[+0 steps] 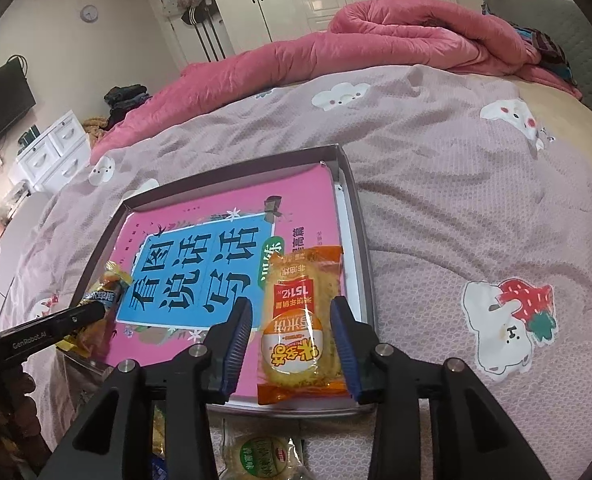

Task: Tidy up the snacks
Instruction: 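Carry the yellow stick into the tray with the left tool while the right tool places the bread pack there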

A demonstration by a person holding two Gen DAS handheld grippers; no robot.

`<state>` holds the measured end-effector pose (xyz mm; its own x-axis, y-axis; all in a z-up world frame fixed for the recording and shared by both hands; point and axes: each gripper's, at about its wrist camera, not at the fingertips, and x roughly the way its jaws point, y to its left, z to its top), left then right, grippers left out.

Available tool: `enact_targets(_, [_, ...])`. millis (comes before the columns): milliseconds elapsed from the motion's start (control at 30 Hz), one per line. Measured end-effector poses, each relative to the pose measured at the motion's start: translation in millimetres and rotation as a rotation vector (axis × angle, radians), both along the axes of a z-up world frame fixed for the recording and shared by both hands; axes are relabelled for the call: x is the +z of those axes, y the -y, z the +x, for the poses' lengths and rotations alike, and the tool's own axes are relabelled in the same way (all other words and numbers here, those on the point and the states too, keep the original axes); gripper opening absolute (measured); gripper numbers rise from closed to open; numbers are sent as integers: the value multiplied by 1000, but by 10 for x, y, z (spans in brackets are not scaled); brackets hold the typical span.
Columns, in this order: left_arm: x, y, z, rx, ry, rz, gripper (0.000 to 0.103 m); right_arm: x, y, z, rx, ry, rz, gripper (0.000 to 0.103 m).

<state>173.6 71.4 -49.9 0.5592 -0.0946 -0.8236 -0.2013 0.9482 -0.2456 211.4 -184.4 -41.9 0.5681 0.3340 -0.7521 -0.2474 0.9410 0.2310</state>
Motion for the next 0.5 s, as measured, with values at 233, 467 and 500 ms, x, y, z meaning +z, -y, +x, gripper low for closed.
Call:
enact_targets(233, [137,21,-57,-12,30,31,43,128,56,-61,2,37,7,42])
enact_targets(467, [388,94,-198,-41,84,39,51,293,127,-185,9,88,24,48])
enact_targets(500, [422,105,-220,-44,90,41,53,312,133,-203,8,94,25,50])
